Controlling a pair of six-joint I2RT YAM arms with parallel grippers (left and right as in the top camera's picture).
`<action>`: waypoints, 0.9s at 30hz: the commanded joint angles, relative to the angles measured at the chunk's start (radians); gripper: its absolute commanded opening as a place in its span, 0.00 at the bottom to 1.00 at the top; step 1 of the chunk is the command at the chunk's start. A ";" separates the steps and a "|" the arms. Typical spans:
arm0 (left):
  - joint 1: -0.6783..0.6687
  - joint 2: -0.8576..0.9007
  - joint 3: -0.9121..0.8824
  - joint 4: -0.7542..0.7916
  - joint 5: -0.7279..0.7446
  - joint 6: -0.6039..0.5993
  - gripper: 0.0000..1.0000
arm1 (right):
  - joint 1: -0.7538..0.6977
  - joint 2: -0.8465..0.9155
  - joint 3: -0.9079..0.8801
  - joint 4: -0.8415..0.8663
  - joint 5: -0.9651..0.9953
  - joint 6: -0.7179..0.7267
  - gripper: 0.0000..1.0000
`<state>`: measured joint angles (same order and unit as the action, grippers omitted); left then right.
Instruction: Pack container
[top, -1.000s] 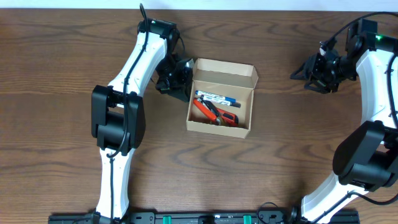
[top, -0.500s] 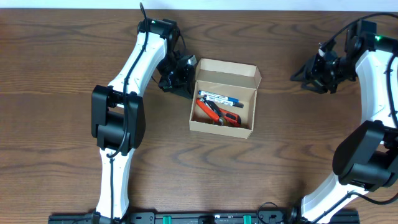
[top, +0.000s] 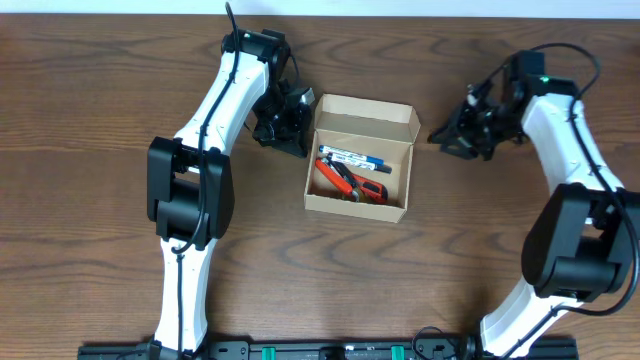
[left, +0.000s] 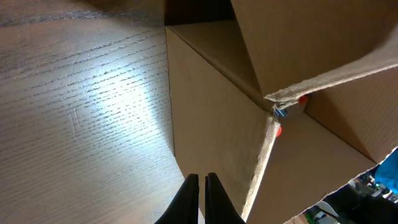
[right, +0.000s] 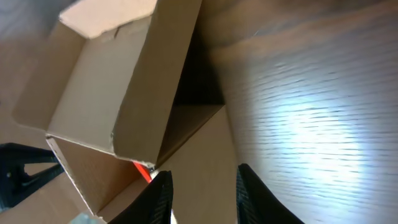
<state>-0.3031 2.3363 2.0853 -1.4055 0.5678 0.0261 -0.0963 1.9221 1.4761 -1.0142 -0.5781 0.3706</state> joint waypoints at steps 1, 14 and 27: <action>0.002 0.006 0.003 -0.008 -0.017 -0.004 0.06 | 0.030 -0.006 -0.036 0.017 -0.019 0.055 0.26; 0.002 0.005 0.003 -0.032 -0.018 0.007 0.06 | 0.021 -0.006 -0.087 0.109 0.050 0.018 0.06; 0.002 0.005 0.003 -0.042 -0.017 0.020 0.06 | -0.017 0.006 -0.087 0.229 -0.004 0.010 0.01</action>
<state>-0.3031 2.3360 2.0853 -1.4376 0.5644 0.0303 -0.1017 1.9221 1.3956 -0.7975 -0.5480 0.3981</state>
